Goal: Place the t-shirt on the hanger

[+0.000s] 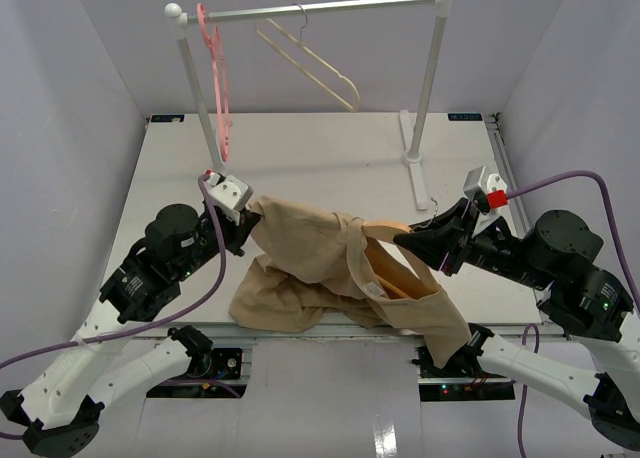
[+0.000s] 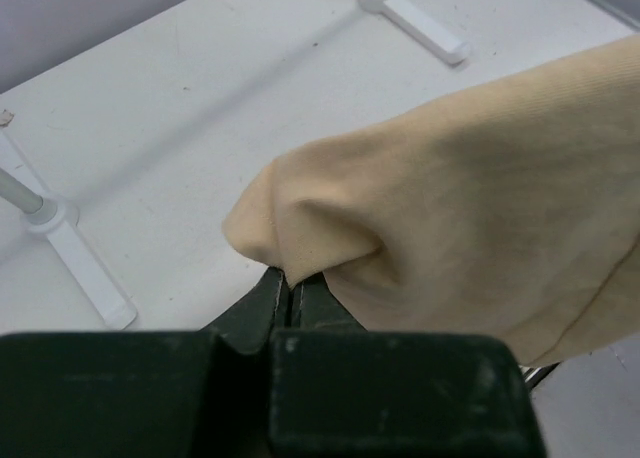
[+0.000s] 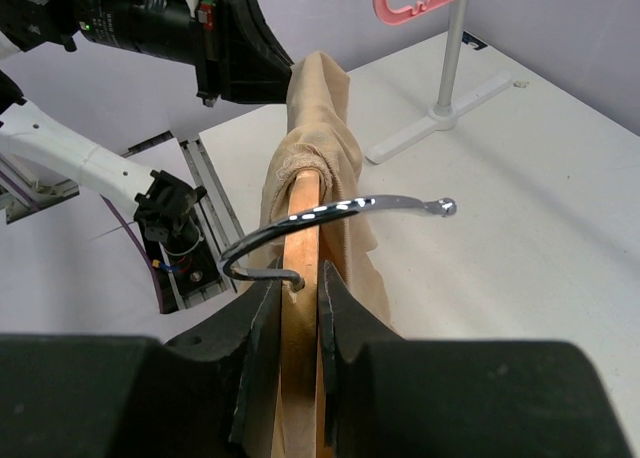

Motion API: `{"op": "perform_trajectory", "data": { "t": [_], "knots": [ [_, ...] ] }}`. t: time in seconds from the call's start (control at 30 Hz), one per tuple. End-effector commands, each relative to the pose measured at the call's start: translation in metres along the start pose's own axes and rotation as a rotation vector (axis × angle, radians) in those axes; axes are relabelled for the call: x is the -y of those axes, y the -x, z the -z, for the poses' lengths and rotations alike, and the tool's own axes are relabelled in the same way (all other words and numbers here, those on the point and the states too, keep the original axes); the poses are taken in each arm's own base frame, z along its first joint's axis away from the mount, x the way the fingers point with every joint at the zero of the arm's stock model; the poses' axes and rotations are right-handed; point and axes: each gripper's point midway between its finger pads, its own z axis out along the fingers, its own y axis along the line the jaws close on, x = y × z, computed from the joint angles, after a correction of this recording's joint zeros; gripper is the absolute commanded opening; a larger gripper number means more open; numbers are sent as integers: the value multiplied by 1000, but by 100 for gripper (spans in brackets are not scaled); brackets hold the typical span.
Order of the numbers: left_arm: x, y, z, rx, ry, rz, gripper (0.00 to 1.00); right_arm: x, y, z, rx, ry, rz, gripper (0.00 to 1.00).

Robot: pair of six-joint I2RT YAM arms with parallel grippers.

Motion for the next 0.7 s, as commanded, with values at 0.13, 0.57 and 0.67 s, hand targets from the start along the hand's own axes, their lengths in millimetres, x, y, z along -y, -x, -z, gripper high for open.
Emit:
{"op": "perform_trajectory", "data": {
  "t": [0.13, 0.57, 0.67],
  "knots": [
    [-24, 42, 29, 81, 137, 110, 0, 32, -18, -3, -27, -157, 26, 8],
    [-76, 62, 39, 130, 457, 196, 0, 27, -81, -9, -230, -86, 27, 8],
    [-86, 65, 43, 135, 522, 202, 0, 29, -92, -11, -260, -86, 21, 8]
  ]
}}
